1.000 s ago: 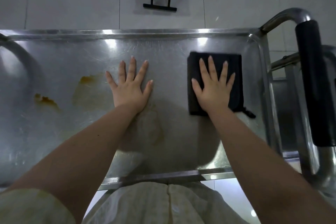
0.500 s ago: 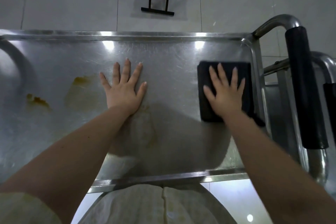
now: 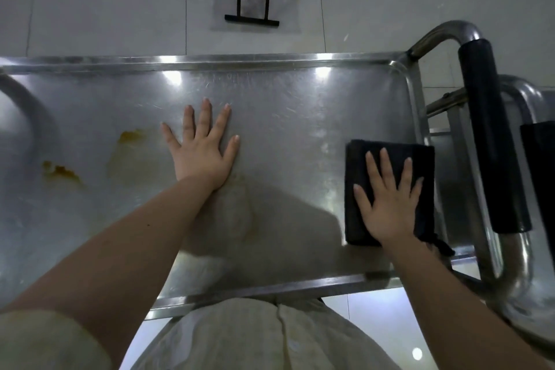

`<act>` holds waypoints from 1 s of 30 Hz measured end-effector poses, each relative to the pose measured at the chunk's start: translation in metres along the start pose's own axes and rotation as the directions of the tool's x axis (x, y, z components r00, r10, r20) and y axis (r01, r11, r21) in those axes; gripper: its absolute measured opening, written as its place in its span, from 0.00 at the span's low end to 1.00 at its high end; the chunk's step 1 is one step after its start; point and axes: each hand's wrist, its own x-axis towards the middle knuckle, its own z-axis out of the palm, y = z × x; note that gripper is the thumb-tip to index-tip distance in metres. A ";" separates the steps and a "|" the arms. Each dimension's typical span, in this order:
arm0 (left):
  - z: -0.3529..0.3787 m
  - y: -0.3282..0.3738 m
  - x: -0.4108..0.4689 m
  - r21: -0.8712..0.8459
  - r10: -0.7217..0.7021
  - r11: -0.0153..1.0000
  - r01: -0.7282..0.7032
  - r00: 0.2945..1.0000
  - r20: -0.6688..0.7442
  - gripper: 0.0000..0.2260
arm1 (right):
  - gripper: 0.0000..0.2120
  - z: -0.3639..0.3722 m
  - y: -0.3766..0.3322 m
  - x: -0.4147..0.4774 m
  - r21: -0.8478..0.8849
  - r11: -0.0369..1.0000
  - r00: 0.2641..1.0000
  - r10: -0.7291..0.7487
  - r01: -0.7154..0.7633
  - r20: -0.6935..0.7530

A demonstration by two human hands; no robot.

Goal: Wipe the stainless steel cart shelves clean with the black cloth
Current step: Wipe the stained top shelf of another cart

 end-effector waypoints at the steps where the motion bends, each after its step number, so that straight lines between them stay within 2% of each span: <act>1: 0.000 0.000 0.000 0.001 0.000 1.000 0.000 1.000 -0.001 0.27 | 0.32 0.007 0.007 -0.028 -0.003 1.000 1.000 -0.004 0.004 0.012; 5: 0.003 0.000 -0.001 0.011 0.003 1.000 -0.003 1.000 0.006 0.27 | 0.32 0.022 0.016 -0.080 -0.040 0.999 0.998 0.029 -0.027 0.062; 7: 0.002 0.000 -0.002 0.014 0.003 1.000 -0.003 1.000 0.005 0.27 | 0.32 0.024 -0.004 -0.075 -0.035 0.994 0.993 0.105 -0.103 0.062; 9: 0.001 -0.001 -0.001 0.025 0.005 1.000 -0.005 1.000 0.014 0.27 | 0.32 0.026 -0.045 -0.067 -0.014 0.994 0.993 0.111 -0.110 0.034; 12: -0.001 -0.003 0.001 0.021 0.014 1.000 -0.015 0.998 0.064 0.26 | 0.32 0.034 -0.132 -0.063 -0.027 0.995 0.996 -0.091 0.091 -0.008; 15: -0.007 -0.006 0.004 -0.026 0.043 0.999 -0.040 0.989 0.140 0.26 | 0.30 0.044 -0.199 -0.070 -0.040 0.958 0.958 -0.285 0.283 -0.041; 19: -0.026 -0.029 -0.004 -0.202 0.091 0.977 -0.065 0.988 0.121 0.25 | 0.30 0.046 -0.195 -0.066 -0.027 0.945 0.944 -0.326 0.325 -0.052; 22: -0.034 -0.076 -0.026 -0.217 0.016 0.976 -0.002 0.998 0.063 0.25 | 0.31 0.038 -0.149 -0.058 -0.005 0.984 0.981 -0.180 0.180 -0.069; 26: -0.036 -0.154 -0.053 -0.042 -0.050 0.998 0.050 0.999 0.013 0.25 | 0.34 0.024 -0.075 -0.045 0.018 0.996 0.996 0.083 -0.082 -0.023; 28: -0.036 -0.179 -0.058 0.025 -0.041 0.999 0.040 0.999 0.026 0.25 | 0.34 0.022 -0.061 -0.041 0.030 0.987 0.988 0.156 -0.156 0.001; 30: -0.033 -0.188 -0.059 0.045 -0.019 0.999 0.017 0.999 0.038 0.25 | 0.34 0.025 -0.078 -0.040 0.045 0.972 0.972 0.234 -0.233 -0.016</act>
